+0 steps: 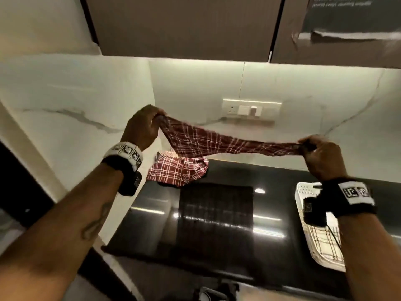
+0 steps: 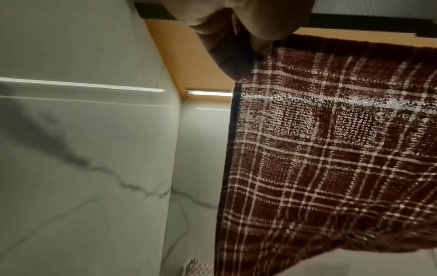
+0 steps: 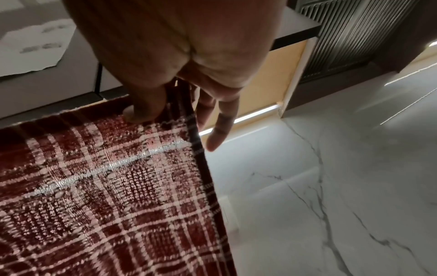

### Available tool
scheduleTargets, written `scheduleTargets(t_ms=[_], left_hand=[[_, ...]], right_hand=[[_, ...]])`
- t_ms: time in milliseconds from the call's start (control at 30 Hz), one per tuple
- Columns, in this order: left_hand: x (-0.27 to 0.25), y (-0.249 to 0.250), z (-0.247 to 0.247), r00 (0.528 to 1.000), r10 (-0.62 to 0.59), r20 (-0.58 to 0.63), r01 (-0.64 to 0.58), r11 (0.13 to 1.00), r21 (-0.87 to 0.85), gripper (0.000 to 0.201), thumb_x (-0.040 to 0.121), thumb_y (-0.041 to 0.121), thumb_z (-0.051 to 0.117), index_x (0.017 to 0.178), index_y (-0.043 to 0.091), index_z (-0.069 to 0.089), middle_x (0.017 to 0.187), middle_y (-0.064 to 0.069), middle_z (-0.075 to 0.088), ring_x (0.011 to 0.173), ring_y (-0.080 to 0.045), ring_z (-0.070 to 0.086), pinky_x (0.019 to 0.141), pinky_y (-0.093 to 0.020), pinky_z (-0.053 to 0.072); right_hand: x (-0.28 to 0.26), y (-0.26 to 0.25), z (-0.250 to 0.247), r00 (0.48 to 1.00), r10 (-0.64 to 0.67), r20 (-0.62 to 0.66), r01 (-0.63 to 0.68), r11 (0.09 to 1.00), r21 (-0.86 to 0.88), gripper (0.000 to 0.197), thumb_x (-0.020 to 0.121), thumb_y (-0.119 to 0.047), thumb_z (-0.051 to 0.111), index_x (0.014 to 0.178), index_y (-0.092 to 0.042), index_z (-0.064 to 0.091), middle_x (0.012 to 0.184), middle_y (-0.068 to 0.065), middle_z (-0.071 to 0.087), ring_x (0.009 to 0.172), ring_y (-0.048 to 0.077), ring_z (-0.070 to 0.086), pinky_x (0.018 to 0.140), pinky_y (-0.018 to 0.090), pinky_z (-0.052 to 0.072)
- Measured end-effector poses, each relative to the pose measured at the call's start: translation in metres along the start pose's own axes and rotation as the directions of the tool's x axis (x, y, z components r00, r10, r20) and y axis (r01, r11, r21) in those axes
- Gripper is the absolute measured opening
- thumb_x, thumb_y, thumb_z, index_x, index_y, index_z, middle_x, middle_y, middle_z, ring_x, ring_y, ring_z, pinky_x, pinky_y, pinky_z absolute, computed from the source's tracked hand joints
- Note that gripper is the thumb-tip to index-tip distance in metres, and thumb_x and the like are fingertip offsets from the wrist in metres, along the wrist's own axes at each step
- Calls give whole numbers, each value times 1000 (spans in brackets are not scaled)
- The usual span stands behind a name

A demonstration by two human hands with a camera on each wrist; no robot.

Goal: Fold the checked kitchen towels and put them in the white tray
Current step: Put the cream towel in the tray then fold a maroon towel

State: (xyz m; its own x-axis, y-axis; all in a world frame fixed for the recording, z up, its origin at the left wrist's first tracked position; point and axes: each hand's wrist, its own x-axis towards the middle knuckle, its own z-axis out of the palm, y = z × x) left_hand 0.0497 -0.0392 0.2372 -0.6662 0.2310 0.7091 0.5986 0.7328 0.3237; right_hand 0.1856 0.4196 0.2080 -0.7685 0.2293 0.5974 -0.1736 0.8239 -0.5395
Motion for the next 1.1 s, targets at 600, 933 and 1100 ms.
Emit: scheduleTargets(t_ms=[600,933,1100], left_hand=[[-348,7,36,491,-455,743,303,889,344,13,94,20,62,101,28,68,98,10,69,90,-13,63,75,-26,44],[-351,-17,1,332,-432,838,495,836,235,6,92,23,68,88,27,70,88,5,72,84,-11,69,80,-31,54],[-306,-31,0,462,-438,771,610,788,82,7,93,14,68,88,16,73,85,-1,74,82,-17,69,77,-29,52]], right_hand=[[-292,74,59,709,320,628,-230,947,-223,34,79,6,61,70,-27,66,87,-3,71,85,20,66,78,25,44],[-292,56,20,517,328,790,-584,810,46,18,93,4,60,99,-10,69,87,14,73,75,20,68,72,27,58],[-242,62,36,644,433,631,-608,790,78,4,91,-7,67,95,-7,68,85,9,73,75,17,67,68,28,55]])
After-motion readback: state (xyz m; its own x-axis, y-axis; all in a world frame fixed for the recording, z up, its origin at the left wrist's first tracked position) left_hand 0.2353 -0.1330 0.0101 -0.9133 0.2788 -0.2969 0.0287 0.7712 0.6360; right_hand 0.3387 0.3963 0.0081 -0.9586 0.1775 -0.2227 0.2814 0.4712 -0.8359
